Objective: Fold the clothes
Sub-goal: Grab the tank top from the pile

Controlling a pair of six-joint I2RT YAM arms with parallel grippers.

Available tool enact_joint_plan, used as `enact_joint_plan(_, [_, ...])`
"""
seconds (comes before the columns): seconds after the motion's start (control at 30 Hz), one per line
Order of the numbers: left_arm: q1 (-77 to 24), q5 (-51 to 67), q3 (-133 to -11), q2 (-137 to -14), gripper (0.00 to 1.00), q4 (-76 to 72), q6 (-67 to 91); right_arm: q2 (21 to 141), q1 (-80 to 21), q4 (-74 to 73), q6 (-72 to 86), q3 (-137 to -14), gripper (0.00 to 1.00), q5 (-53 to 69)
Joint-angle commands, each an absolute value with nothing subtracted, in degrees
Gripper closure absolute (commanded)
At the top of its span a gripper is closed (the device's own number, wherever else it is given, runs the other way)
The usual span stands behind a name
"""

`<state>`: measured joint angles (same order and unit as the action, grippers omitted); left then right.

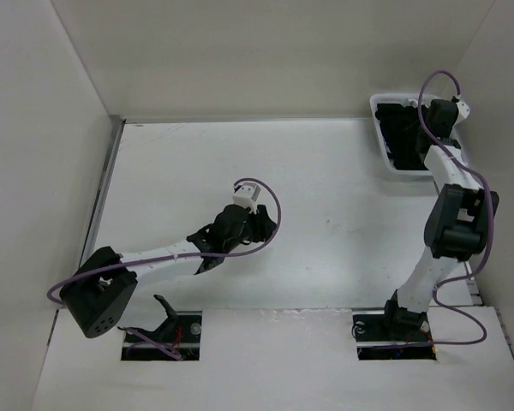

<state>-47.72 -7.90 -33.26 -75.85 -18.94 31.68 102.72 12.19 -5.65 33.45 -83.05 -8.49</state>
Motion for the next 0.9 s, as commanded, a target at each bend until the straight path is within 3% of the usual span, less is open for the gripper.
enact_joint_plan(0.0, [-47.0, -7.8, -31.9, -74.4, 0.59, -25.0, 29.9, 109.3, 14.1, -3.7, 33.3, -91.8, 0.58, -7.8])
enact_joint_plan(0.1, [-46.0, -7.6, -31.9, -75.7, 0.59, -25.0, 29.9, 114.7, 15.2, -3.6, 32.5, -97.2, 0.48, -9.4])
enact_joint_plan(0.5, [-44.3, -5.6, -31.6, -79.2, 0.59, -27.9, 31.3, 124.7, 16.8, -4.2, 31.1, -108.7, 0.42, -9.6])
enact_joint_plan(0.83, [-42.8, -5.1, -32.0, -80.4, 0.59, -27.9, 31.9, 128.2, 16.9, -6.4, 32.4, -111.8, 0.45, -7.7])
enact_joint_plan(0.87, [-42.8, -5.1, -32.0, -80.3, 0.59, -27.9, 32.0, 128.1, 16.9, -6.4, 32.4, -111.4, 0.51, -7.6])
